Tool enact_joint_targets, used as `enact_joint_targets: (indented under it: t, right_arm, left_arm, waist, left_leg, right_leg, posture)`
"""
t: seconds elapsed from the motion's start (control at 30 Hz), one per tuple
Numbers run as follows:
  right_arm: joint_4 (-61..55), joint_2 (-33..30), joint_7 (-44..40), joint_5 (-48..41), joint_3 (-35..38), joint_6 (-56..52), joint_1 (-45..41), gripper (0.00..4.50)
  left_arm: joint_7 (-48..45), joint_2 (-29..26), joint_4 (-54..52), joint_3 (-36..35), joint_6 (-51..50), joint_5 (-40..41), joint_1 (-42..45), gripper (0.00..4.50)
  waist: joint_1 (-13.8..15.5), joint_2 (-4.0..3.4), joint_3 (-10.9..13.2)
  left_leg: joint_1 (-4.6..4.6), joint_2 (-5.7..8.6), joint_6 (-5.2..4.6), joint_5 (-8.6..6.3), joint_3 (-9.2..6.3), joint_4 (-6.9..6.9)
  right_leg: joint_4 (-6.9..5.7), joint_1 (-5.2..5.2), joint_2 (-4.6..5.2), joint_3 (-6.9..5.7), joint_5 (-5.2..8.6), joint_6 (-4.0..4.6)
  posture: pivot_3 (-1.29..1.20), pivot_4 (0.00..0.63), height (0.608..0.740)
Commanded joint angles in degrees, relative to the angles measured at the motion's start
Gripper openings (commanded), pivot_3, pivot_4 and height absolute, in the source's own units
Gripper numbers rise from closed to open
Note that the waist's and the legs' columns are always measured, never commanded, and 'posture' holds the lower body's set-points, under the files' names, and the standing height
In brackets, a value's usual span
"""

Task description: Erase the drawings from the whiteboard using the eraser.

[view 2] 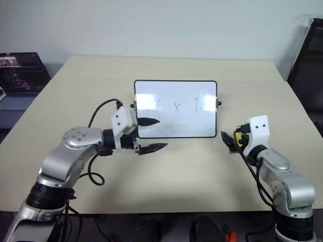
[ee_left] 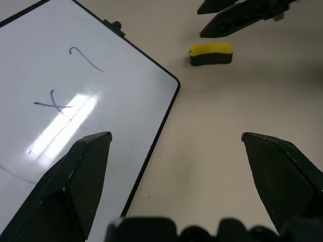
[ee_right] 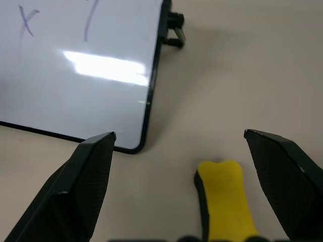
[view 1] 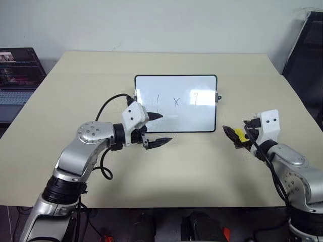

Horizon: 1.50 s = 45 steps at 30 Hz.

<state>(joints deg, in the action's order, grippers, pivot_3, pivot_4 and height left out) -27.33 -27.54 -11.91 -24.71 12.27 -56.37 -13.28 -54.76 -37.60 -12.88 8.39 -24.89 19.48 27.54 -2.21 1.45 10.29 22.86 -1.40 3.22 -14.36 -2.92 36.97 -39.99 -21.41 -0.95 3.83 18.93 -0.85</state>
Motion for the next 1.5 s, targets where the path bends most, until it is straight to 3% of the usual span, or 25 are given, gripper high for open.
enact_joint_targets:
  t: [0.03, 0.73, 0.87, 1.1, 1.37, 1.5]
  right_arm:
    - [3.0, -1.3, -0.2, 1.6, 0.1, 0.0, -1.2, 4.48]
    - [13.2, 0.7, -3.5, 3.5, 0.2, 4.8, -2.1, 4.48]
    - [14.4, 1.0, -3.1, 3.4, 0.7, 4.9, -2.5, 3.55]
    - [15.2, 2.1, -2.5, 2.8, 1.9, 4.6, -2.9, 1.15]
    - [14.3, 2.0, -2.8, 3.2, 1.5, 5.1, -2.4, 1.11]
    - [7.7, 0.9, -6.1, 2.7, -0.4, 8.7, 0.9, 1.11]
  left_arm:
    - [-0.8, 1.0, -0.8, 0.1, 2.2, -0.3, 1.0, 4.5]
    - [-0.6, 2.3, -5.9, 0.9, -1.3, 0.0, 0.2, 4.5]
    - [-0.4, 2.4, -6.0, 0.7, -1.9, -0.1, 0.5, 4.5]
    - [0.3, 2.4, -6.5, 0.1, -2.5, 0.0, -0.6, 4.5]
    - [4.7, 2.8, -8.1, -1.6, -5.6, 0.6, -4.3, 4.5]
    - [11.1, 4.2, -9.9, -4.0, -10.1, 0.4, -7.3, 4.5]
  waist:
    - [0.1, 0.0, 0.0]
    - [0.2, 0.0, 0.0]
    - [0.2, 0.0, 0.0]
    - [0.2, 0.0, 0.0]
    - [0.2, 0.0, 0.0]
    - [0.3, -0.01, 0.0]
  left_leg:
    - [0.0, 0.0, 0.0, 0.0, 0.01, -0.01]
    - [0.01, -0.02, 0.0, 0.0, -0.01, 0.0]
    - [0.01, -0.02, 0.0, 0.0, -0.01, 0.0]
    - [0.01, -0.03, 0.0, 0.0, -0.02, 0.0]
    - [0.0, -0.04, -0.01, 0.0, -0.06, 0.0]
    - [0.01, -0.03, -0.01, -0.01, -0.11, -0.01]
  right_leg:
    - [0.0, -0.01, 0.0, 0.0, 0.0, 0.0]
    - [-0.01, -0.02, 0.0, 0.01, 0.0, 0.0]
    - [-0.01, -0.02, 0.0, 0.01, 0.0, 0.0]
    - [-0.01, -0.02, 0.0, 0.01, 0.0, 0.0]
    - [-0.02, -0.02, 0.0, 0.03, 0.0, 0.0]
    - [0.0, -0.02, 0.01, 0.03, 0.0, 0.0]
  posture:
    - [0.0, 0.15, 0.74]
    - [0.0, 0.15, 0.74]
    - [0.0, 0.15, 0.74]
    - [0.0, 0.15, 0.74]
    - [0.0, 0.15, 0.74]
    - [0.0, 0.15, 0.74]
